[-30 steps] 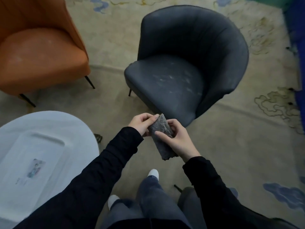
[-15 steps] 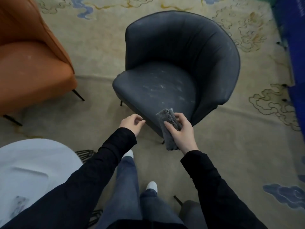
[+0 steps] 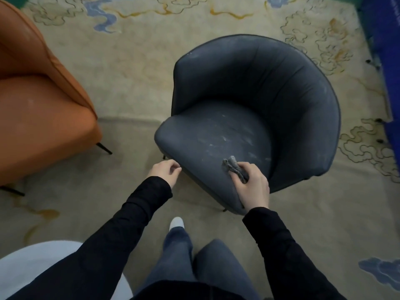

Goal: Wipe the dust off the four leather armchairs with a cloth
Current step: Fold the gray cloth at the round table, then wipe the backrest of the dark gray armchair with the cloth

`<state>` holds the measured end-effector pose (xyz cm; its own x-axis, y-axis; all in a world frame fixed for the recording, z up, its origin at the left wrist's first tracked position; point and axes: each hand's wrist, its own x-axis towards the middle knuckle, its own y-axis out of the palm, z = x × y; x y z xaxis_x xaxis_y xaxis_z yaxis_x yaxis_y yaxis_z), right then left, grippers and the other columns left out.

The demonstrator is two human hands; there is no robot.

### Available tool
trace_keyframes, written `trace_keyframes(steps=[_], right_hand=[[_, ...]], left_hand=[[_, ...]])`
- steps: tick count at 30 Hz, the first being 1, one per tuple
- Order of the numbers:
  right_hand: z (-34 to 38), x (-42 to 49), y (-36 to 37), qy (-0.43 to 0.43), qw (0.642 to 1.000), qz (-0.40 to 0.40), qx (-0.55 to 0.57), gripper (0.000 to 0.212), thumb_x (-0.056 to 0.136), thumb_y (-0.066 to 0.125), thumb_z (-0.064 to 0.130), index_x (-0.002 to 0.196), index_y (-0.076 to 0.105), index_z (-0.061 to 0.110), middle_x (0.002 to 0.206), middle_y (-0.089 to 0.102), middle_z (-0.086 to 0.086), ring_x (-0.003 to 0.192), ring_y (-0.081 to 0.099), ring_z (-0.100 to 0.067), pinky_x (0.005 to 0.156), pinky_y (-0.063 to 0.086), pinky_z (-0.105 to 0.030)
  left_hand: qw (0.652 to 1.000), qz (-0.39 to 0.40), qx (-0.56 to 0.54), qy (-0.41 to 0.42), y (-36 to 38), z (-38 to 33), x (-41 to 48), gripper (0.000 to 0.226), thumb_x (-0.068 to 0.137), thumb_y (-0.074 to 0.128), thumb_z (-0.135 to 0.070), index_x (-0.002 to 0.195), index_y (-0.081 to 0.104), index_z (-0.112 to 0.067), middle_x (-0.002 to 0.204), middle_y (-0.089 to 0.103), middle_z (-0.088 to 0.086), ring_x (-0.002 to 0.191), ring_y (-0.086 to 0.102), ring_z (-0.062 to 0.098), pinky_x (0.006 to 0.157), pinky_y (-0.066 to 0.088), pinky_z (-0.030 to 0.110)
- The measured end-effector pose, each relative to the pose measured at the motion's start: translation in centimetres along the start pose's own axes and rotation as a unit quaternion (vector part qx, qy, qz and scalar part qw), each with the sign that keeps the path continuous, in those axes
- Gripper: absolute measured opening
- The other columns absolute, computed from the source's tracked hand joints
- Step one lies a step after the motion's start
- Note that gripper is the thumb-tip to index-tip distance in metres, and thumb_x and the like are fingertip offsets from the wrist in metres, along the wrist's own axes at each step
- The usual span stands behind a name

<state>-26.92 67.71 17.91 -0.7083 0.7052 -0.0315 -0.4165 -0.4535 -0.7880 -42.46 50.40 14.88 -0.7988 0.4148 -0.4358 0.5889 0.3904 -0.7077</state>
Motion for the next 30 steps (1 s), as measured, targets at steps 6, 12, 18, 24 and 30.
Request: trace_keyframes(steps=[6,12,18,24,30], right_hand=[[0.1,4.2,0.3,0.016,1.000,-0.023,-0.004,0.015,0.083,0.070,0.033,0.094,0.061,0.027,0.084,0.060,0.012,0.074,0.057,-0.013,0.065,0.047,-0.033],[-0.2,10.0,0.9,0.040,0.999,-0.018,0.031,0.016,0.083,0.070,0.030,0.094,0.060,0.025,0.086,0.061,0.010,0.079,0.059,-0.016,0.069,0.048,-0.034],[-0.4,17.4,1.2,0.003,0.999,-0.002,0.037,0.018,0.084,0.069,0.030,0.099,0.060,0.025,0.088,0.062,0.009,0.079,0.059,-0.014,0.069,0.049,-0.035],[0.0,23.1,2.0,-0.006,0.999,0.017,0.045,0.020,0.085,0.068,0.030,0.101,0.059,0.026,0.090,0.063,0.010,0.081,0.059,-0.012,0.072,0.049,-0.032],[1.7,27.4,3.9,-0.024,0.999,0.035,0.030,0.019,0.086,0.067,0.032,0.102,0.058,0.028,0.091,0.061,0.010,0.082,0.059,-0.014,0.072,0.048,-0.033]], left_hand=[[1.000,0.010,0.007,0.005,-1.2,-1.5,5.1,0.019,0.097,0.055,-0.024,0.105,0.068,-0.012,0.105,0.068,0.007,0.100,0.060,0.024,0.084,0.042,0.026],[1.000,0.016,0.021,0.009,-1.7,-4.5,10.4,0.019,0.097,0.055,-0.023,0.106,0.068,-0.013,0.105,0.069,0.006,0.099,0.061,0.023,0.087,0.045,0.027],[1.000,0.004,0.024,-0.004,-1.3,-8.0,16.1,0.019,0.097,0.054,-0.026,0.108,0.066,-0.016,0.110,0.068,0.004,0.104,0.061,0.024,0.093,0.047,0.032],[1.000,-0.006,0.027,-0.013,-1.1,-9.3,20.4,0.019,0.096,0.055,-0.024,0.110,0.065,-0.015,0.110,0.068,0.004,0.105,0.061,0.023,0.094,0.047,0.034],[0.999,-0.005,0.032,-0.010,-2.4,-9.3,24.9,0.025,0.096,0.055,-0.024,0.117,0.063,-0.013,0.116,0.066,0.007,0.109,0.060,0.026,0.098,0.044,0.037]])
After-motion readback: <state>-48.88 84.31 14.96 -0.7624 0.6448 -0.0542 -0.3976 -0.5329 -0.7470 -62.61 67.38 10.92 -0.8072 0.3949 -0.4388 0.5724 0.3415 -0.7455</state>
